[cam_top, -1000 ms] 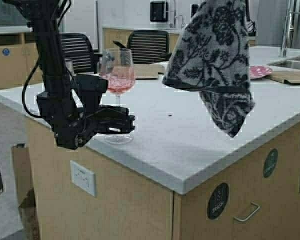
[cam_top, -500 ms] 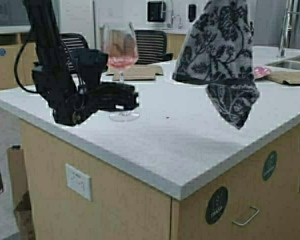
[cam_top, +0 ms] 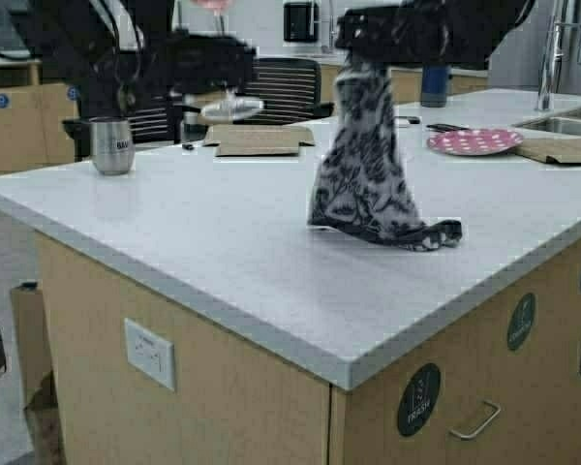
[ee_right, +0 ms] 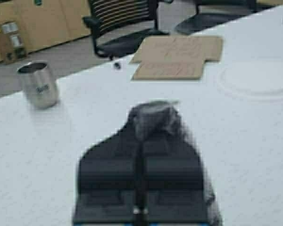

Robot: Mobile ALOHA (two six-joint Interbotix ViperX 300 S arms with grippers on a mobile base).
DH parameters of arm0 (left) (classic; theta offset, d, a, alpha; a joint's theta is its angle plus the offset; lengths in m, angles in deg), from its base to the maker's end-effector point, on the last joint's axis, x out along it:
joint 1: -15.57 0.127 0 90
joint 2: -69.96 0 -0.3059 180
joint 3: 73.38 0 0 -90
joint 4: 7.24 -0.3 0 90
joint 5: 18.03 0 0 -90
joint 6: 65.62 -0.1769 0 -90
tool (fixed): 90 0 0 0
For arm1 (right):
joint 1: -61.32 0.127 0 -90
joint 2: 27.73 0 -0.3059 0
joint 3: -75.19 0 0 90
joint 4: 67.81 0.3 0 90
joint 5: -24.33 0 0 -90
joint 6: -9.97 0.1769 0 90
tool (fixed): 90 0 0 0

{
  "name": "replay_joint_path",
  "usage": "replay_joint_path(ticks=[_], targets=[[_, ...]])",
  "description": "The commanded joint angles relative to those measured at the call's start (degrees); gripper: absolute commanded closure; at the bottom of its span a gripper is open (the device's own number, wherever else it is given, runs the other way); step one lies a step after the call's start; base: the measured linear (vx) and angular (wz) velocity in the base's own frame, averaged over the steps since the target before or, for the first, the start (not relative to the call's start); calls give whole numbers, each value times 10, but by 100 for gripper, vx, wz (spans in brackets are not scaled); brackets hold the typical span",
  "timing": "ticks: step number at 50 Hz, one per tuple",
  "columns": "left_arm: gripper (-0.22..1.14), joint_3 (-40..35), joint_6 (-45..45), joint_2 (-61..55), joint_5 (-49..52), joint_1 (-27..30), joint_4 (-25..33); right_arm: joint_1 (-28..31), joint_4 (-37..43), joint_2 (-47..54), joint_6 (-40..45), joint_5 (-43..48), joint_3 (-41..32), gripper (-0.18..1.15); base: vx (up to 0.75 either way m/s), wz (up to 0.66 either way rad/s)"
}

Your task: Get the cloth and wipe up the spill under the wine glass

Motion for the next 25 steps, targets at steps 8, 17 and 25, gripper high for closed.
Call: replay_joint_path(ticks=[8,17,25], targets=[[60,-53,14,117,134,-2,7,94,-29,91,82,24,-39,90,0,0],[60,-83,12,139,164,-1,6,186,-52,163,126,24,-76,90,0,0],[60,-98,15,135,171,-1,7,258,-55,202,141,22,-128,90,0,0]])
